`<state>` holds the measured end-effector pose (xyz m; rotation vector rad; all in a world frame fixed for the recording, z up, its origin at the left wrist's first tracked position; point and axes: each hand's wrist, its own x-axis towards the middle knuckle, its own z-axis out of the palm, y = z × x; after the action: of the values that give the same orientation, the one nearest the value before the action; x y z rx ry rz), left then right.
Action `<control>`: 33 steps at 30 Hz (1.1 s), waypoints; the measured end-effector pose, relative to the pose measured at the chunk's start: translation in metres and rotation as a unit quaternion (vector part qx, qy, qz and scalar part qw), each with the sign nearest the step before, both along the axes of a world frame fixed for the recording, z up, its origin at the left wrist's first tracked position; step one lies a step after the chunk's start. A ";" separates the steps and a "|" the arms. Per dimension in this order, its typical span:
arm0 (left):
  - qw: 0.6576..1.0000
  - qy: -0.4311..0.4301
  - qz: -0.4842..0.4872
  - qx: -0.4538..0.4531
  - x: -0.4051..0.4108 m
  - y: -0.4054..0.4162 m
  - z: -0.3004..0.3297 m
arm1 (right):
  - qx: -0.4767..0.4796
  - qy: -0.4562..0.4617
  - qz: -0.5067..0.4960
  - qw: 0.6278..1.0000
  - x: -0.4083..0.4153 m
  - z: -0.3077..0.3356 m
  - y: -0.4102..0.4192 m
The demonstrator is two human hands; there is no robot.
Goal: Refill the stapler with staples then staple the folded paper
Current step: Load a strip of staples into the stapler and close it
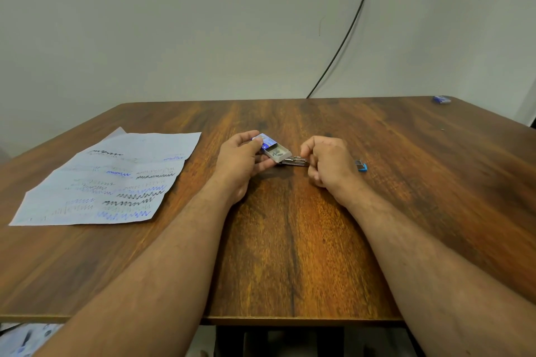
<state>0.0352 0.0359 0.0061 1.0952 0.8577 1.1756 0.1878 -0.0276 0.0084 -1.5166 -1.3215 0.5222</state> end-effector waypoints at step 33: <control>0.997 -0.011 -0.043 0.059 -0.004 -0.003 -0.004 | -0.015 0.020 0.027 0.999 0.002 -0.013 0.005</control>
<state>0.0308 0.0325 0.0017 1.2017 0.7230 1.1766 0.1896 -0.0222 -0.0041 -1.4903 -1.3322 0.6061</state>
